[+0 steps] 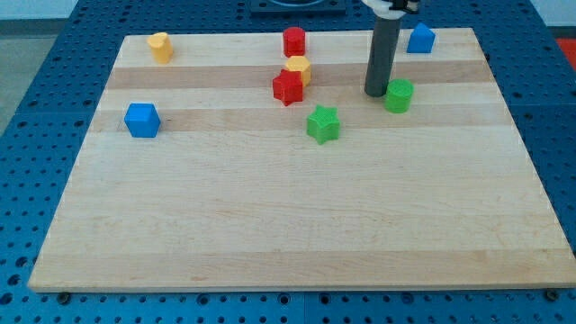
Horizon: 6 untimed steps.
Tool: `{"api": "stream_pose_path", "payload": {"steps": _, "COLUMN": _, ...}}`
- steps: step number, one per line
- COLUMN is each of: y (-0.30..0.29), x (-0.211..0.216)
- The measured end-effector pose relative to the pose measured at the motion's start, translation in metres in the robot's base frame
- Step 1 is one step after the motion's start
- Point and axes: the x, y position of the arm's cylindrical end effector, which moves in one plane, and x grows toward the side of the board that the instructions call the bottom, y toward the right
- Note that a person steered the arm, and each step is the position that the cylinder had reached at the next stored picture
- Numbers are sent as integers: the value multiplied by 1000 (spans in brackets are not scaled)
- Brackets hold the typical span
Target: Move green circle towards right center
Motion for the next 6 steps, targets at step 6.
{"api": "stream_pose_path", "payload": {"steps": 6, "y": 67, "x": 38}}
